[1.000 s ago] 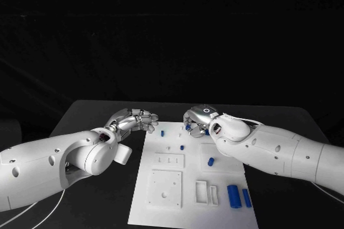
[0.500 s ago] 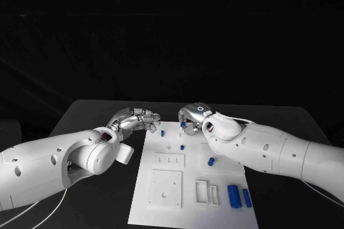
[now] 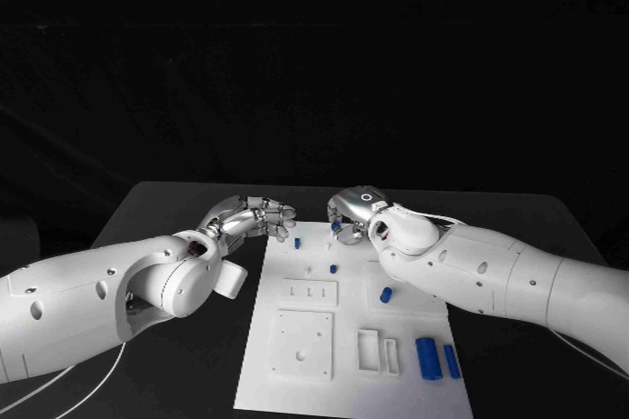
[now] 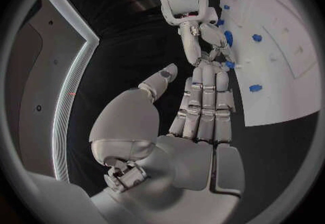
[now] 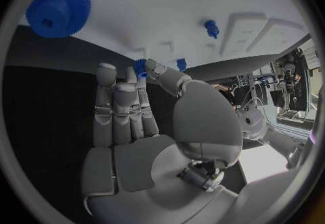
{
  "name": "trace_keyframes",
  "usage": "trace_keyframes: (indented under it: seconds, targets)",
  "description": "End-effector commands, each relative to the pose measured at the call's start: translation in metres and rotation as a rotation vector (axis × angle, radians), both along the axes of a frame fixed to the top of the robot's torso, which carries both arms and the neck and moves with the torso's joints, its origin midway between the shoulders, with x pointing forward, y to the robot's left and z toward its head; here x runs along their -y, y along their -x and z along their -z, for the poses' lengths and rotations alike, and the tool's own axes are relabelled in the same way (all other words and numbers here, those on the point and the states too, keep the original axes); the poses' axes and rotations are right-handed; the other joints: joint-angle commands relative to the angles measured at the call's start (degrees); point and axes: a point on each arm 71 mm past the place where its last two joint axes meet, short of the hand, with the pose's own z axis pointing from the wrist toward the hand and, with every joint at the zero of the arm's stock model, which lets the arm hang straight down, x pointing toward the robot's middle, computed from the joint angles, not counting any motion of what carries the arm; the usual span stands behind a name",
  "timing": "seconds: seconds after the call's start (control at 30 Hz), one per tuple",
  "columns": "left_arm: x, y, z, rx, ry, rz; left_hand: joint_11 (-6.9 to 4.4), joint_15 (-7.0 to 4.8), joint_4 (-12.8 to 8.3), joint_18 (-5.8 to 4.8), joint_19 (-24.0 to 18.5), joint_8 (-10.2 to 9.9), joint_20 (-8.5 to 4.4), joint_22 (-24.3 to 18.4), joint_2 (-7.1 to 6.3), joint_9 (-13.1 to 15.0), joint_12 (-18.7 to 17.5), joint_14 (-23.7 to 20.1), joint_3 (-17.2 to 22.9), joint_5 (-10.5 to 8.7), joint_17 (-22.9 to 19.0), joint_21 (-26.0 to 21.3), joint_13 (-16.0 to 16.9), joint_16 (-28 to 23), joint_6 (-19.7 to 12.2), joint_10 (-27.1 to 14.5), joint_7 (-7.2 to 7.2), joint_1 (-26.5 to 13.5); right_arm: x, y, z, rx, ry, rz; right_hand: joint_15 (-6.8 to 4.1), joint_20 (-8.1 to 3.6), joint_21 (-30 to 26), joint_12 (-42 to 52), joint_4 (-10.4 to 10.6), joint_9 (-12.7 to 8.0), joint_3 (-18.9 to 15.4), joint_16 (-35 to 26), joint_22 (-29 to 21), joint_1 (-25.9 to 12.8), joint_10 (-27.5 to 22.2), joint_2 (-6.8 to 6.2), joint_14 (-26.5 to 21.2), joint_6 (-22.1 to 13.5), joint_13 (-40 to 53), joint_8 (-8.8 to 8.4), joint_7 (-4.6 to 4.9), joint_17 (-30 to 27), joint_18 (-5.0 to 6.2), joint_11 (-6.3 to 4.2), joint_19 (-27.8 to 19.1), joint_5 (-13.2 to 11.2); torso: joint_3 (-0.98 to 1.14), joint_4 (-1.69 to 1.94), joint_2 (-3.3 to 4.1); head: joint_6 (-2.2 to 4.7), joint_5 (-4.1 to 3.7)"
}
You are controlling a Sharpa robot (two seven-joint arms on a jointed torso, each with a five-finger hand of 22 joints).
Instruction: Assemble the parts on the task board
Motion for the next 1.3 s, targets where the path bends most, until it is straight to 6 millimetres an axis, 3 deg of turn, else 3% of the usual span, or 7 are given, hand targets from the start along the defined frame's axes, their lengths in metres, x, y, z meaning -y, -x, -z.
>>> trace_keyframes:
  seconds: [0.03, 0.43, 1.1, 1.23, 1.3]
  targets:
    - [0.0021, 0.0002, -0.0015, 0.008, 0.003, 0.021, 0.14, 0.05, -0.17, 0.72, -0.32, -0.35, 0.0, 1.2, -0.04, 0.1, -0.27, -0.5, 0.29, -0.29, -0.07, 0.19, 0.1, 0.16, 0.13, 0.07, 0.34, -0.24, -0.0017, 0.0, 0.0008, 0.001, 0.017, 0.001, -0.91, -0.29, 0.18, -0.08, 0.1, 0.06, 0.38, 0.39, 1.18, 0.4, 1.24, -0.33, -0.99, 0.32, 0.11, 0.14, -0.01, -0.08, 1.8, -0.1, -0.15, 0.14, 0.03, -0.03, 0.02, -0.07, -0.09]
    - [0.0042, 0.0005, -0.002, 0.004, 0.002, 0.032, 0.16, 0.06, -0.17, 0.72, -0.33, -0.41, 0.01, 1.2, -0.08, 0.16, -0.34, -0.49, 0.29, -0.32, -0.08, 0.23, 0.16, 0.18, 0.11, 0.06, 0.36, -0.29, -0.0062, 0.0012, 0.0034, -0.013, 0.022, -0.011, -0.9, -0.28, 0.19, -0.16, 0.05, 0.09, 0.46, 0.41, 1.18, 0.4, 1.22, -0.43, -1.01, 0.29, 0.14, 0.11, 0.0, -0.13, 1.8, -0.09, -0.19, 0.14, 0.11, -0.16, 0.08, -0.14, 0.46]
    - [0.0038, -0.0008, -0.0035, 0.005, 0.0, 0.033, 0.18, 0.06, -0.19, 0.72, -0.35, -0.5, 0.02, 1.2, -0.11, 0.23, -0.43, -0.51, 0.29, -0.36, -0.1, 0.27, 0.24, 0.2, 0.08, 0.01, 0.39, -0.32, -0.0088, 0.001, 0.006, -0.028, 0.017, -0.012, -0.83, -0.24, 0.16, -0.4, 0.02, 0.14, 0.68, 0.37, 1.14, 0.29, 1.07, -0.45, -1.12, 0.07, 0.19, -0.06, 0.09, -0.28, 1.8, -0.02, -0.35, 0.14, 0.08, -0.19, 0.06, -0.49, 0.69]
    - [0.0038, -0.0008, -0.0039, 0.005, 0.0, 0.034, 0.18, 0.07, -0.18, 0.72, -0.36, -0.51, 0.02, 1.2, -0.12, 0.25, -0.45, -0.51, 0.29, -0.37, -0.1, 0.27, 0.25, 0.2, 0.07, 0.01, 0.4, -0.35, -0.007, -0.0007, 0.0069, -0.042, 0.011, -0.003, -0.57, -0.1, 0.07, -0.94, 0.08, 0.08, 0.85, 0.23, 1.08, -0.03, 0.44, -1.11, -1.24, -0.58, 0.16, -0.52, 0.38, -0.55, 1.8, 0.25, -0.57, 0.2, 0.05, -0.16, 0.05, -0.63, 0.73]
    - [0.0041, -0.0015, -0.0039, 0.006, 0.0, 0.034, 0.19, 0.07, -0.17, 0.72, -0.36, -0.52, 0.02, 1.2, -0.12, 0.25, -0.45, -0.52, 0.29, -0.38, -0.1, 0.28, 0.26, 0.2, 0.07, 0.01, 0.4, -0.36, -0.0067, -0.0015, 0.007, -0.046, 0.002, 0.001, -0.05, 0.05, 0.05, -1.88, 0.45, -0.25, 0.52, 0.22, 1.05, -0.73, -1.04, -2.49, -1.19, -2.08, -0.13, -1.43, 0.99, -0.71, 1.77, 0.85, -0.6, 0.16, 0.04, -0.13, 0.06, -0.64, 0.71]
